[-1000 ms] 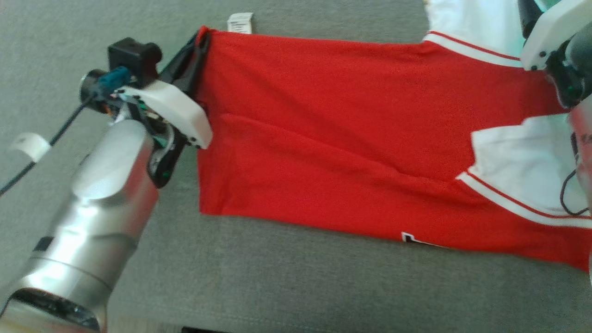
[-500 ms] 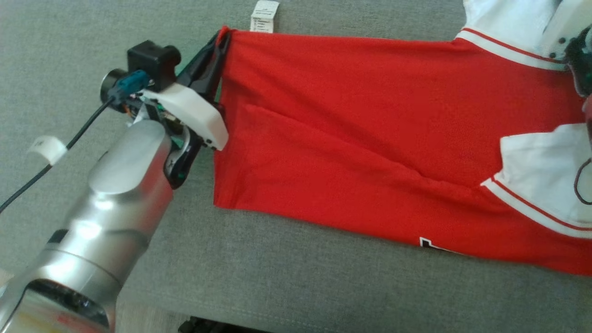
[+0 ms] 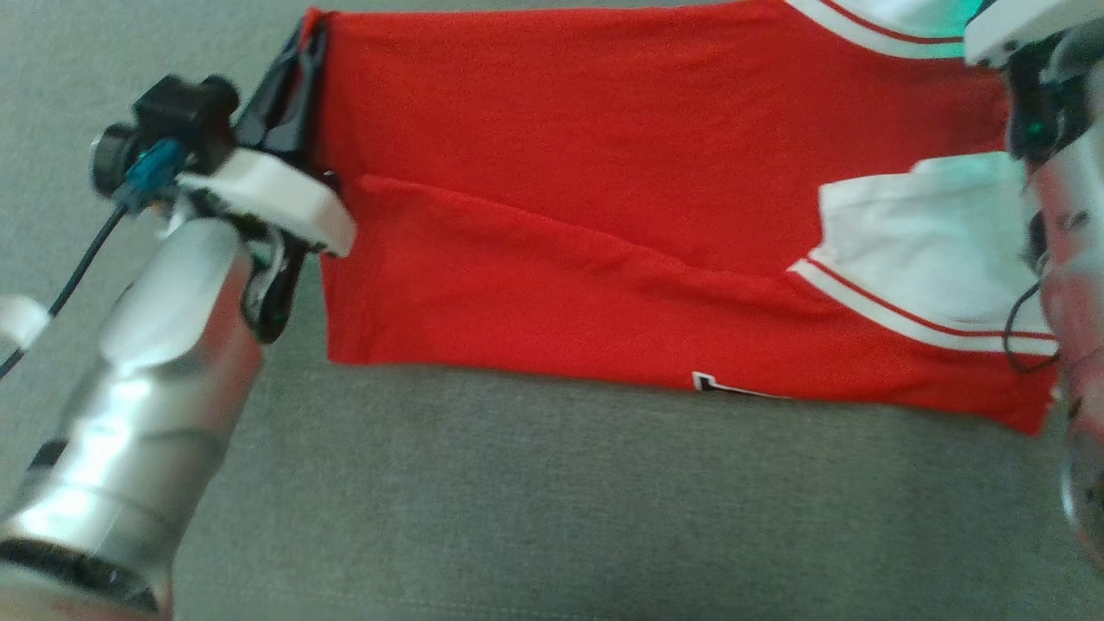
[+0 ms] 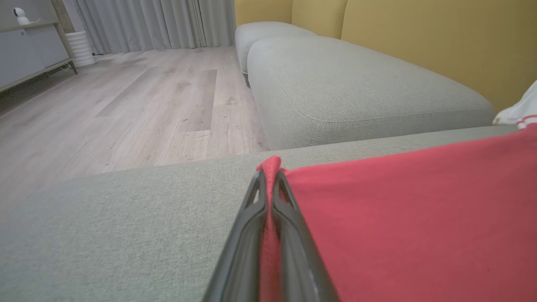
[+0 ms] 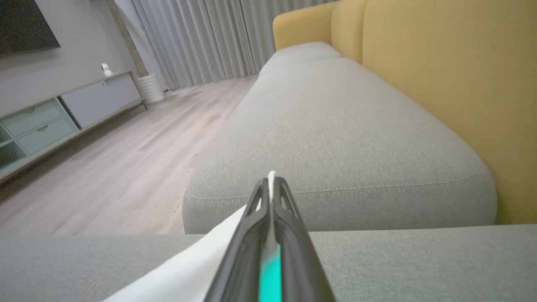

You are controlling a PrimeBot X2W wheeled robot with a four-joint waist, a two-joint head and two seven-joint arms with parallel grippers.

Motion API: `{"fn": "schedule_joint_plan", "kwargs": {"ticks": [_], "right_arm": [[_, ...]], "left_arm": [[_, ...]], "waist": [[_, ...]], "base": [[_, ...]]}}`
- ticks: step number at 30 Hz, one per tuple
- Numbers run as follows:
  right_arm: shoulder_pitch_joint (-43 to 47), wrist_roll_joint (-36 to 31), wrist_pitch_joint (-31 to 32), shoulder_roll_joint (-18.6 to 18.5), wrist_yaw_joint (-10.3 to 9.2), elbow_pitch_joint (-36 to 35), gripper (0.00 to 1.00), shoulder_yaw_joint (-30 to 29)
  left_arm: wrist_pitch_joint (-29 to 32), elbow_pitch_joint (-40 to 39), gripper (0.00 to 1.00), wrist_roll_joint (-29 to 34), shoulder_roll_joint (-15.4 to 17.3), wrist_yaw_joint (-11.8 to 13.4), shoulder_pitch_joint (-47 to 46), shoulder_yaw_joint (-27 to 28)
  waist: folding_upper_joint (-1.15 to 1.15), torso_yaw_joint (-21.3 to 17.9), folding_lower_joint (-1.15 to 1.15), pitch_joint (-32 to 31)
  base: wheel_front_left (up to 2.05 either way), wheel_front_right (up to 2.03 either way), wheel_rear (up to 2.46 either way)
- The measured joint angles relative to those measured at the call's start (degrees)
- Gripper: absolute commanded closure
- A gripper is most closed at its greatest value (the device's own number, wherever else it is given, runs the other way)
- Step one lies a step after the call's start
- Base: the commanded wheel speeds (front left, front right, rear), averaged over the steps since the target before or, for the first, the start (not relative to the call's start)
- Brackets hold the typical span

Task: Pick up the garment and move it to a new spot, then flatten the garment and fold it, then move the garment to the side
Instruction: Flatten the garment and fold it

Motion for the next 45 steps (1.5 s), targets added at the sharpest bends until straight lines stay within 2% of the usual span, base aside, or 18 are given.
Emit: {"fn": "schedule_joint_plan", "kwargs": {"ticks": [4,10,14,17,18,19,20,24,29,34,37,45], "right_arm": [[7.97,7.13,-0.89,0.76,0.0,-7.51,1.0,2.94],[26.27,19.06,-0.88,1.11,0.0,-19.26,1.0,6.55],[35.97,22.76,-0.24,0.76,0.0,-24.35,1.0,7.67],[39.28,23.62,0.4,0.73,0.0,-25.53,1.0,7.68],[40.55,23.68,0.8,0.74,0.0,-25.73,1.0,7.68],[41.59,23.82,1.35,0.78,0.0,-25.93,0.82,7.62],[42.39,24.21,1.7,0.97,0.0,-25.97,0.0,7.33],[43.48,23.28,1.69,1.16,0.0,-25.94,0.0,6.73],[43.45,13.26,-0.48,1.24,0.0,-25.88,0.0,4.72],[44.5,3.57,-0.99,4.25,0.0,-26.59,0.0,1.37],[47.22,-0.7,-1.04,5.92,0.0,-27.59,0.0,-0.11],[50.38,-4.91,-1.04,8.1,0.0,-24.96,0.0,-2.15]], "left_arm": [[-0.15,-3.93,1.0,3.57,2.12,1.25,6.53,4.32],[-0.14,-7.54,1.0,8.01,2.69,3.03,19.52,10.43],[-0.14,-10.61,1.0,11.29,2.46,3.42,26.27,14.13],[-0.14,-10.82,1.0,12.32,1.81,3.39,29.13,15.69],[-0.14,-10.99,0.95,12.9,1.22,3.41,30.59,16.5],[-0.14,-11.14,0.56,13.37,0.51,3.43,31.97,17.26],[-0.14,-11.33,0.0,13.93,-0.13,3.45,33.25,17.96],[-0.14,-12.52,0.0,16.48,-2.09,4.78,36.23,21.45],[-0.14,-17.35,0.0,20.24,-4.55,7.53,39.66,26.43],[-0.14,-21.94,0.0,23.14,-8.62,7.54,45.46,28.51],[-0.14,-23.31,0.0,24.83,-9.84,6.94,48.05,29.16],[-0.14,-23.8,0.0,27.33,-11.07,4.61,49.82,29.73]], "waist": [[0.0,-2.41,0.0,-2.32],[0.0,-5.59,-0.01,-7.01],[0.0,-7.5,-0.02,-9.96],[0.0,-8.28,-0.02,-11.16],[0.0,-8.57,-0.02,-11.72],[0.0,-8.82,-0.02,-12.21],[0.0,-9.02,-0.02,-12.58],[0.0,-9.06,-0.01,-13.49],[0.0,-8.68,0.0,-14.71],[0.0,-8.15,0.0,-16.46],[0.0,-7.67,-0.01,-17.38],[0.0,-6.5,0.0,-18.31]], "base": [[0.0,0.0,0.0],[0.0,0.0,0.0],[0.0,0.0,0.0],[0.0,0.0,0.0],[0.0,0.0,0.0],[0.0,0.0,0.0],[0.0,0.0,0.0],[0.0,0.0,0.0],[0.0,0.0,0.0],[0.0,0.0,0.0],[0.0,0.0,0.0],[0.0,0.0,0.0]]}}
